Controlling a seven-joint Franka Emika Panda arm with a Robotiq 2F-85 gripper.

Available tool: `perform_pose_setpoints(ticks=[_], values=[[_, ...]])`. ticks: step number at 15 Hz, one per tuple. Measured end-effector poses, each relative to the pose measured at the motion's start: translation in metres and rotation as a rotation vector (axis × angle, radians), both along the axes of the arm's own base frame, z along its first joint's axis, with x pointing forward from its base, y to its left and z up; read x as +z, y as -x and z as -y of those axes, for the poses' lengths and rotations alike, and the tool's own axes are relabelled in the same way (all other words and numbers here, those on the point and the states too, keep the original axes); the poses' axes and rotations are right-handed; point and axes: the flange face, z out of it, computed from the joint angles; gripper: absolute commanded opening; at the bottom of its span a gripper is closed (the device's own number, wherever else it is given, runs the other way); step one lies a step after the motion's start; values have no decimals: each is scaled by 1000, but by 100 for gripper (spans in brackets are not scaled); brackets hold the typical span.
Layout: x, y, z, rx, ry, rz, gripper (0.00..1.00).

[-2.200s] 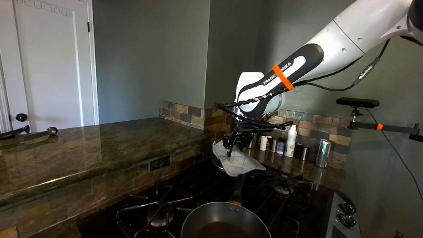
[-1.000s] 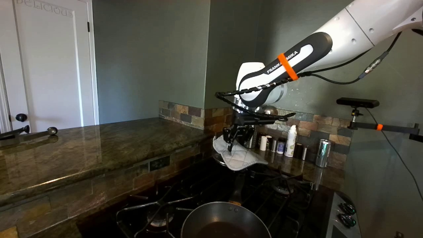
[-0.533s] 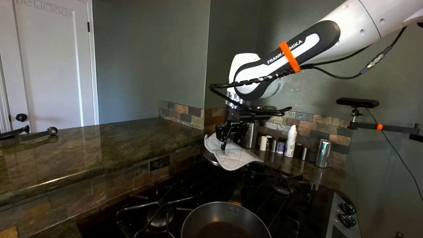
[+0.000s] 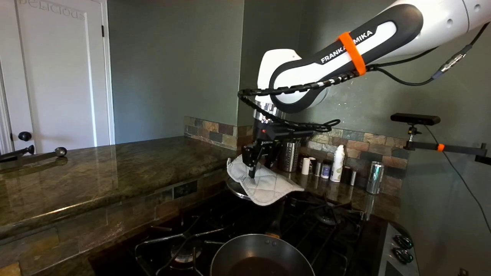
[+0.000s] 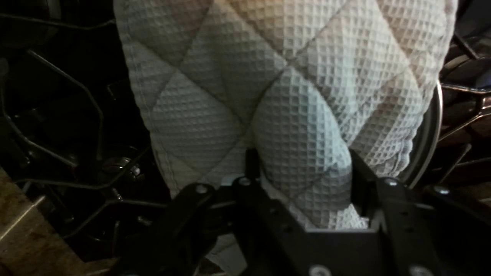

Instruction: Move the pan to the left then put the glass lid on the pan.

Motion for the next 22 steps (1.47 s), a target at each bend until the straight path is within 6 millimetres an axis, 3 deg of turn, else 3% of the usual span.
perform_pose_setpoints(ticks=[9,14,22], values=[[6,64,-54,-64,36,36,30],[1,85,-90,-76,56,15,30],[-10,111,-125,-147,87,-59,30]])
